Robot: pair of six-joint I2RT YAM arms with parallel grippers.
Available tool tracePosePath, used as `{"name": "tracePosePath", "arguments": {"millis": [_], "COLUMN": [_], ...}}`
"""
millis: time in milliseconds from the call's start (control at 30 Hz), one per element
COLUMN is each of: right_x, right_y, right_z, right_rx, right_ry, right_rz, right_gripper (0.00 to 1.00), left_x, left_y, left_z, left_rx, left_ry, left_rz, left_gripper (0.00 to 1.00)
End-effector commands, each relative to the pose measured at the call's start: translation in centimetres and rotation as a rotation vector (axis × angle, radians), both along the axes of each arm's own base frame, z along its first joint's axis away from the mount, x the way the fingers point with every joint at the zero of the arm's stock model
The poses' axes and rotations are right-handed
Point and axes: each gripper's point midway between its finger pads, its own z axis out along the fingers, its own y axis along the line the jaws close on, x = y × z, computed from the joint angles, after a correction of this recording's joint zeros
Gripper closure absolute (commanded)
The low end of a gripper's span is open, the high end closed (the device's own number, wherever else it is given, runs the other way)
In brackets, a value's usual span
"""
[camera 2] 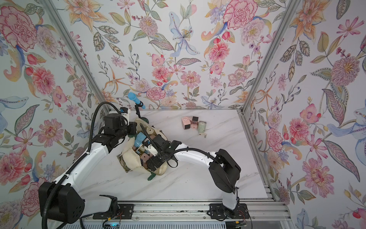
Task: Take out the pencil sharpeners from the tote bags
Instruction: Pick up the pencil sharpener from the canvas bag.
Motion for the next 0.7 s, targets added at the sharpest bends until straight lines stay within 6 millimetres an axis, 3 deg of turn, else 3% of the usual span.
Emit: {"name": "tracePosePath", "arguments": {"millis": [0,100,333,467,667], "right_x": [-0.4,-0.4,-1.8,-3.3,-4.0], "right_y": [-2.4,-1.8,0.0,0.6,0.2], "right_z": [-3.2,-4.9,-6.5,-4.8,-2.3], "right_rx": [-0.132,-0.164,-0.168,-0.104,-0.037], "right_ry": [0.055,0.07,0.112,0.153,0.164], "right_rz": [-0.007,-0.005,0.051,0.108,0.147], "right_gripper": [0.04,0.04,0.06,0.09,0.16], "left_x": [0.4,0.3,0.3,0.2,0.3], "left_y": [-0.5,-0.4,-0.5,-0.5,-0.5], "left_z": [3.2,3.2,3.2,3.4,3.3], "left_rx": [-0.016,-0.017,-0.022,-0.023,-0.021], "left_ry": [-0.093,-0.095,-0.094,-0.098,-0.095], "left_rz": [-0.014,-0.014,-0.018,-0.018,-0.017], "left_gripper": [1.0,1.0,1.0,1.0,1.0]}}
